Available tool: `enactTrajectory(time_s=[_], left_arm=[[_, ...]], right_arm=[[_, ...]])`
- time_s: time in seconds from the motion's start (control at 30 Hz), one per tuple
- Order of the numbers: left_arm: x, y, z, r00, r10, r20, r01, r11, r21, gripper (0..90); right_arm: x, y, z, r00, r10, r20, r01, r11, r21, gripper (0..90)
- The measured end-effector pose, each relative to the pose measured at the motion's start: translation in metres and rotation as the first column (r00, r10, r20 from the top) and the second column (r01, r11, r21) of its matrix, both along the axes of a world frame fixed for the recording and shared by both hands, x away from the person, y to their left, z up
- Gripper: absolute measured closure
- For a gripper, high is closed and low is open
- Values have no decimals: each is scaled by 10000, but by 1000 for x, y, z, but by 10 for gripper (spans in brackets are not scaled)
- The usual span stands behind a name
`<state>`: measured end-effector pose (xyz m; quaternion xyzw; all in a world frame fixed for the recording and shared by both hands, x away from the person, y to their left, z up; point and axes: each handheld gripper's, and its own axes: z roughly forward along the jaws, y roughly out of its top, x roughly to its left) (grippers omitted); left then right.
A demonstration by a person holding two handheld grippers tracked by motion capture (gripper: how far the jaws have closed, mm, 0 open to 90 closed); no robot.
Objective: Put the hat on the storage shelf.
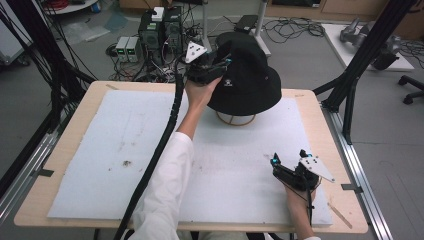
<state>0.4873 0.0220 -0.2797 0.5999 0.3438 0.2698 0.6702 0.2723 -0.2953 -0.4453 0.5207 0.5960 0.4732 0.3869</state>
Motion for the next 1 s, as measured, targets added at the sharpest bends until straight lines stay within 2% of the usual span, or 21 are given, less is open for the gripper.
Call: enactTrajectory(time_s=[0.23, 0.5, 0.6, 0.63, 0.83, 0.9, 1.0], left_arm=[[-11, 18, -5, 9997, 240, 106, -244, 9992, 310, 360], [-27, 35, -14, 9992, 331, 237, -335, 9993, 140, 301], [-34, 40, -17, 9990, 334, 285, -341, 9991, 235, 292], [-36, 43, -17, 9989, 364, 307, -374, 9988, 329, 286], [-53, 57, -22, 9967, 615, 534, -631, 9976, 271, 262], [-60, 62, -25, 9959, 597, 678, -610, 9980, 163, 254], [-68, 67, -29, 9952, 628, 751, -649, 9976, 249, 252]], right_arm=[[0, 1, 0, 10000, -20, 16, 20, 10000, -6, 60], [0, 0, 0, 10000, -15, 0, 15, 10000, 0, 59], [0, 0, 0, 10000, -15, -24, 15, 10000, 8, 60], [0, 0, 1, 10000, -29, -44, 29, 10000, 52, 59], [-1, -1, 1, 9999, -85, -57, 87, 9995, 296, 59], [-1, -1, 1, 10000, -83, -48, 85, 9993, 354, 59], [0, -1, 1, 10000, -26, -63, 28, 9992, 387, 59]])
